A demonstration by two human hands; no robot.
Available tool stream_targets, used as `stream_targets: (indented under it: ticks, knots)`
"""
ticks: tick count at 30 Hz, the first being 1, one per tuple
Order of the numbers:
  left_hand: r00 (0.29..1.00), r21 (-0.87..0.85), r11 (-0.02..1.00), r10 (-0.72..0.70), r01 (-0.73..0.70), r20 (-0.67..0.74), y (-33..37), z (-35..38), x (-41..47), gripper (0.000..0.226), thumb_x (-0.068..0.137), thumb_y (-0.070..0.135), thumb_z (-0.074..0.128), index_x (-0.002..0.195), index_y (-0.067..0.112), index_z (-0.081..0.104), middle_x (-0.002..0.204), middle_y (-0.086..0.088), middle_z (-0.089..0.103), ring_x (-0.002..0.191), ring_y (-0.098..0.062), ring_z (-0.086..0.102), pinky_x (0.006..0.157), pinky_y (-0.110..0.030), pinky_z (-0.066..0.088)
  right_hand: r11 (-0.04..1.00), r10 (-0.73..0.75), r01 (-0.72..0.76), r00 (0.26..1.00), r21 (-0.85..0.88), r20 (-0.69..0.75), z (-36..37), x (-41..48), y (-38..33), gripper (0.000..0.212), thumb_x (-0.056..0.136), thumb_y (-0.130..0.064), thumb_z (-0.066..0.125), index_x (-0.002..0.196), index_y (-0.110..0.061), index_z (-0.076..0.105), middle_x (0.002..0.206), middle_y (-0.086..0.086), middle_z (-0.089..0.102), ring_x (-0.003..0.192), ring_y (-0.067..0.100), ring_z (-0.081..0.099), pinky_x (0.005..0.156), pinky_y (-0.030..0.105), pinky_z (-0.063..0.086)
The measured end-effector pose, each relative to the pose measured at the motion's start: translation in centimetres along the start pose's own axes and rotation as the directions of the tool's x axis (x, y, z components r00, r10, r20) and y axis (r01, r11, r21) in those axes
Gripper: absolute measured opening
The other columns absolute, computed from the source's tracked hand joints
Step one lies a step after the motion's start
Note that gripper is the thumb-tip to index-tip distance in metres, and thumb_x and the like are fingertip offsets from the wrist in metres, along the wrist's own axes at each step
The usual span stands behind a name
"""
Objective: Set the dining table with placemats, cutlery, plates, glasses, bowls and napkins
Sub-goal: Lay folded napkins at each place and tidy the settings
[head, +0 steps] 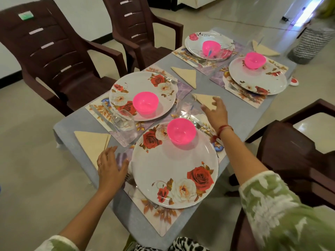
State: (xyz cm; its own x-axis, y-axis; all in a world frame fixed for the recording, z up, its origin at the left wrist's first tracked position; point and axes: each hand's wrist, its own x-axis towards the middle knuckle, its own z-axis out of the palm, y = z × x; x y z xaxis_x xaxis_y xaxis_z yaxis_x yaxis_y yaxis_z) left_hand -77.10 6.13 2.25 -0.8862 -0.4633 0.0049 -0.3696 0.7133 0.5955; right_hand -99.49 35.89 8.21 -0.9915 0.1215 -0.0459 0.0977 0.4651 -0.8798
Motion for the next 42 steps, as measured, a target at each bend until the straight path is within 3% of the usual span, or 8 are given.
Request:
stream_targets:
  ticks: [3, 7, 10, 18, 24, 30, 36, 42]
  knots:
    - [1.000, 0.006, 1.000, -0.019, 0.019, -0.016, -0.6, -0.2, -0.8, 0.044, 0.093, 0.023, 0.059, 0.133, 0.008, 0.048, 0.135, -0.018, 0.045, 0.127, -0.034, 0.037, 0.105, -0.049, 0.030, 0.986, 0.028, -0.008, 0.992, -0.167, 0.122, -1.3, -1.3, 2.7, 0.061, 0.087, -0.012, 0.064, 0.142, -0.010, 0.038, 0.143, 0.012, 0.040, 0.128, 0.029, 0.044, 0.103, 0.033, 0.039]
    - [0.999, 0.028, 0.999, -0.032, 0.032, -0.010, -1.3, -0.4, -1.7, 0.042, 0.094, 0.025, 0.057, 0.131, 0.008, 0.049, 0.133, -0.019, 0.047, 0.126, -0.035, 0.037, 0.106, -0.052, 0.029, 0.973, -0.109, 0.160, 0.956, -0.169, 0.274, -0.1, -0.4, -0.5, 0.089, 0.076, -0.027, 0.078, 0.148, -0.014, 0.027, 0.151, 0.009, 0.029, 0.137, 0.024, 0.032, 0.112, 0.039, 0.031]
    - [1.000, 0.039, 0.999, -0.027, 0.027, -0.003, -1.3, -0.5, -2.1, 0.046, 0.092, 0.026, 0.060, 0.133, 0.008, 0.048, 0.134, -0.019, 0.046, 0.125, -0.035, 0.037, 0.105, -0.054, 0.031, 0.905, -0.177, 0.287, 0.925, -0.313, 0.337, 1.3, 1.6, -3.5, 0.086, 0.075, -0.029, 0.080, 0.145, -0.009, 0.034, 0.147, 0.011, 0.040, 0.133, 0.026, 0.039, 0.110, 0.036, 0.033]
    - [1.000, 0.037, 0.999, -0.025, 0.025, -0.004, -0.9, -0.7, -2.3, 0.047, 0.092, 0.028, 0.061, 0.133, 0.011, 0.047, 0.135, -0.016, 0.045, 0.126, -0.033, 0.037, 0.104, -0.051, 0.034, 0.899, -0.179, 0.268, 0.947, -0.347, 0.268, 3.2, 3.1, -4.2, 0.076, 0.068, -0.032, 0.083, 0.133, -0.008, 0.051, 0.129, 0.010, 0.059, 0.113, 0.026, 0.058, 0.098, 0.037, 0.046]
    - [1.000, 0.055, 0.998, -0.017, 0.016, 0.024, -0.2, -0.6, -2.1, 0.046, 0.093, 0.030, 0.057, 0.134, 0.011, 0.046, 0.135, -0.014, 0.044, 0.126, -0.031, 0.036, 0.103, -0.045, 0.035, 0.908, -0.184, 0.270, 0.944, -0.320, 0.274, 3.2, 2.8, -3.9, 0.082, 0.069, -0.032, 0.083, 0.139, -0.011, 0.044, 0.138, 0.010, 0.050, 0.124, 0.026, 0.050, 0.104, 0.037, 0.041]
    - [0.999, 0.049, 0.999, -0.006, 0.005, 0.038, -0.5, -0.6, -2.3, 0.047, 0.094, 0.038, 0.050, 0.133, 0.012, 0.045, 0.132, -0.011, 0.045, 0.125, -0.029, 0.037, 0.105, -0.044, 0.033, 0.971, -0.235, 0.235, 0.972, -0.039, 0.020, 1.8, -4.2, -0.7, 0.077, 0.079, -0.039, 0.074, 0.142, -0.017, 0.034, 0.142, 0.009, 0.032, 0.128, 0.021, 0.038, 0.106, 0.031, 0.032]
    - [0.999, 0.109, 0.994, -0.003, 0.000, 0.034, -2.8, -0.3, -3.4, 0.046, 0.090, 0.027, 0.061, 0.128, 0.004, 0.050, 0.125, -0.019, 0.052, 0.120, -0.037, 0.044, 0.104, -0.047, 0.031, 0.979, -0.042, 0.007, 0.984, -0.203, -0.173, -2.7, -6.9, 6.4, 0.031, 0.090, -0.016, 0.060, 0.120, -0.008, 0.059, 0.124, 0.015, 0.046, 0.112, 0.031, 0.052, 0.098, 0.035, 0.042]
    - [0.995, 0.186, 0.982, 0.006, -0.024, 0.095, -3.2, -0.4, -3.4, 0.043, 0.089, 0.022, 0.065, 0.130, 0.014, 0.055, 0.129, -0.015, 0.052, 0.117, -0.037, 0.045, 0.097, -0.047, 0.037, 0.832, 0.012, 0.092, 0.983, -0.547, 0.183, -3.5, -4.5, 7.7, 0.035, 0.088, -0.018, 0.063, 0.122, -0.012, 0.064, 0.119, 0.016, 0.057, 0.106, 0.034, 0.056, 0.093, 0.043, 0.047]
